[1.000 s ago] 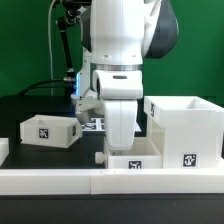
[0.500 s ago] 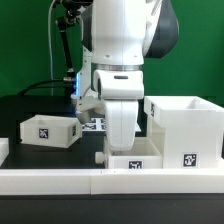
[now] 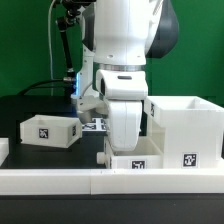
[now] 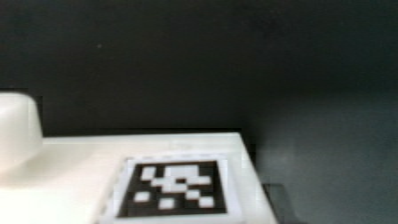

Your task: Assemble drawer

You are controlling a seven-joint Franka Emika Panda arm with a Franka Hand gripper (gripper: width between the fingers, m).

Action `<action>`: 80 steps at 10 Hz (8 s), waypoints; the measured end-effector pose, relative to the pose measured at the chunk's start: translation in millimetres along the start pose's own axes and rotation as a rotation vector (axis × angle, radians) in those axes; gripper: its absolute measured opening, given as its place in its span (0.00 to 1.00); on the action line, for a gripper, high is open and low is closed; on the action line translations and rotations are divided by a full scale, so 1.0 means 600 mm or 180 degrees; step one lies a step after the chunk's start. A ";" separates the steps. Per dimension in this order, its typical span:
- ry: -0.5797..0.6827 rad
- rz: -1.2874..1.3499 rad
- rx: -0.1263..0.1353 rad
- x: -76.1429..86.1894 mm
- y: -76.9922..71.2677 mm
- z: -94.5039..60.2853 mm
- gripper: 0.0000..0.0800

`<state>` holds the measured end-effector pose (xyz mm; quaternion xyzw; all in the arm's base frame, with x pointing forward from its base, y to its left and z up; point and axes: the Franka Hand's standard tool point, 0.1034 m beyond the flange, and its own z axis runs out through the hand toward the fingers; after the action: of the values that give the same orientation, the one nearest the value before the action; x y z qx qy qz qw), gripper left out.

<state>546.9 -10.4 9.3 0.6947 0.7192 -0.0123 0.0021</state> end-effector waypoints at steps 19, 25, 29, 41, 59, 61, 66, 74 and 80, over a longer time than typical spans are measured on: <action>-0.0007 0.0062 -0.0052 0.020 0.012 -0.025 0.71; -0.0071 0.0121 -0.0025 -0.006 0.035 -0.101 0.81; -0.0077 -0.0002 0.0039 -0.038 0.039 -0.104 0.81; 0.0882 0.0092 0.0146 -0.085 0.062 -0.025 0.81; 0.0919 0.0113 0.0190 0.029 0.057 0.000 0.81; 0.0935 0.0170 0.0209 0.049 0.059 -0.004 0.81; 0.0871 0.0298 0.0205 0.069 0.071 -0.024 0.81; 0.0793 0.0427 0.0181 -0.102 0.014 -0.033 0.81; 0.0653 0.0726 0.0162 -0.147 -0.083 -0.066 0.81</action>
Offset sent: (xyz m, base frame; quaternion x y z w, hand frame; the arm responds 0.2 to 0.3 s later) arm -0.0006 0.0135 -0.0025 -0.0035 0.0024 -0.0334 0.9994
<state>500.8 -99.7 51.6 0.7693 0.6316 0.0407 -0.0877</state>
